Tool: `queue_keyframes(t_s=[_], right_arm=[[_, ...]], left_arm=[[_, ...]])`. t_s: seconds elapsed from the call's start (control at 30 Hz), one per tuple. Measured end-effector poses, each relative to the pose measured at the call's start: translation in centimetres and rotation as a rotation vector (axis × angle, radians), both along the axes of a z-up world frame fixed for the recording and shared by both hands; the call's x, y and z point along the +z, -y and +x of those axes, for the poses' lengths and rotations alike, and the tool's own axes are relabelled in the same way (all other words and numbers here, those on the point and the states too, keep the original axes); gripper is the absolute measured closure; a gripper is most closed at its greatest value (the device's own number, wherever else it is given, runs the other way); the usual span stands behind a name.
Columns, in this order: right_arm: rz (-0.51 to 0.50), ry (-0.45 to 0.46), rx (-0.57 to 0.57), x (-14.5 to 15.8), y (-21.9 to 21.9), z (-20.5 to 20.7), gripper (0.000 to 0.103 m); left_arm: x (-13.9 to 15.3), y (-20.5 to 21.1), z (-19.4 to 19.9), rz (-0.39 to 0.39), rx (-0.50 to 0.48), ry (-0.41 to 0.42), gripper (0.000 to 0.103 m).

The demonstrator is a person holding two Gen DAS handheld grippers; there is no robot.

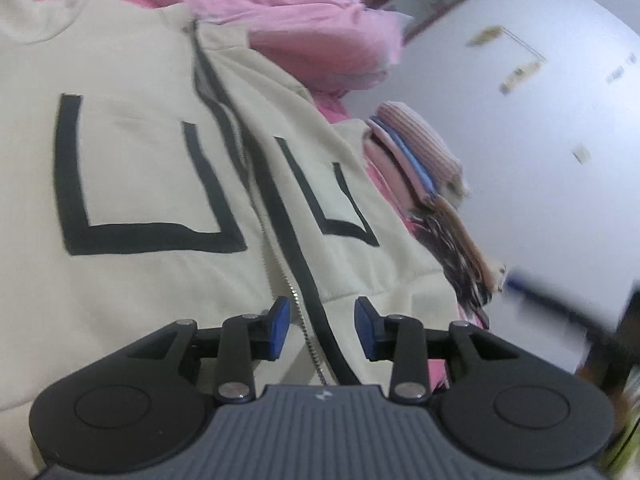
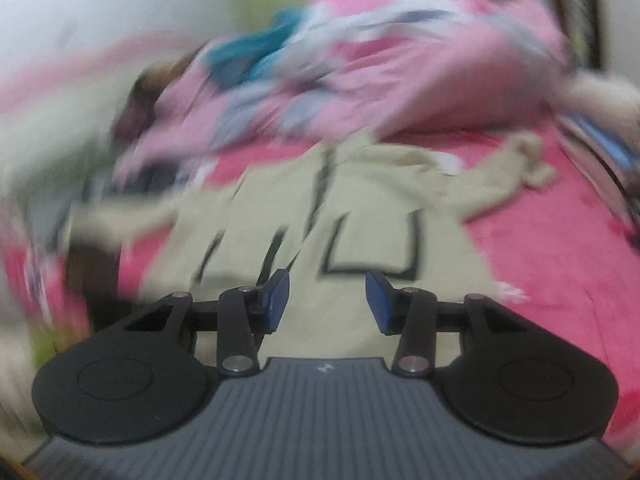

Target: Fold clothes

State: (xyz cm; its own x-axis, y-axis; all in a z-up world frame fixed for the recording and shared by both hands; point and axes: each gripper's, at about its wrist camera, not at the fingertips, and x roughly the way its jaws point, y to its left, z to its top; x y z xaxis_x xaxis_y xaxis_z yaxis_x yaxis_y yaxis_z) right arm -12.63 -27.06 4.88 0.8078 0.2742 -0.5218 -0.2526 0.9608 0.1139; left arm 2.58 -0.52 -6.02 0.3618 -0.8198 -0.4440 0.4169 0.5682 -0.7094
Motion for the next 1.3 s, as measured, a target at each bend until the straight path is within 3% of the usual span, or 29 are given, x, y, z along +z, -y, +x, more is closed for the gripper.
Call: queue_keyframes(t_s=[0.17,0.23,0.47,0.53,0.6,0.73,0.87,1.07,1.27,1.3], right_arm=[[-0.161,0.0,0.196,-4.6,-6.7,0.7,0.067],[-0.253,0.02,0.232,-5.8,-8.7,1.2,0.067],[-0.364,-0.043,0.281,-8.8,-10.9,3.2,0.066],[-0.286,-0.057,0.265,-8.8,-9.9,3.6,0.069],[-0.193,-0.078,0.234,-8.9,-8.4,3.9,0.083],[-0.03,-0.111,0.195,-9.3,-6.0,4.5,0.09],[0.206,-0.113,0.142,-9.8,-2.4,4.4,0.103],[0.56,-0.113,0.059,-10.5,3.1,4.3,0.103],[0.616,-0.079,0.013,-11.3,5.6,3.3,0.101],[0.579,-0.056,0.043,-10.8,5.1,2.8,0.1]], left_arm=[[1.9,-1.4,-0.4,0.033,0.063,-0.008,0.068],[2.7,-1.9,-0.7,0.052,0.084,0.003,0.067],[4.3,-2.7,-0.7,0.134,0.138,0.022,0.065],[4.4,-2.8,-0.4,0.146,0.143,0.019,0.065],[4.5,-2.6,-0.1,0.156,0.143,0.02,0.064],[4.9,-2.0,0.9,0.177,0.149,0.024,0.063],[5.4,-1.6,2.1,0.181,0.172,0.019,0.062],[5.4,-1.0,4.7,0.1,0.198,-0.061,0.062],[5.0,1.1,6.5,0.102,0.196,-0.098,0.062],[4.9,1.4,6.5,0.107,0.189,-0.099,0.062]])
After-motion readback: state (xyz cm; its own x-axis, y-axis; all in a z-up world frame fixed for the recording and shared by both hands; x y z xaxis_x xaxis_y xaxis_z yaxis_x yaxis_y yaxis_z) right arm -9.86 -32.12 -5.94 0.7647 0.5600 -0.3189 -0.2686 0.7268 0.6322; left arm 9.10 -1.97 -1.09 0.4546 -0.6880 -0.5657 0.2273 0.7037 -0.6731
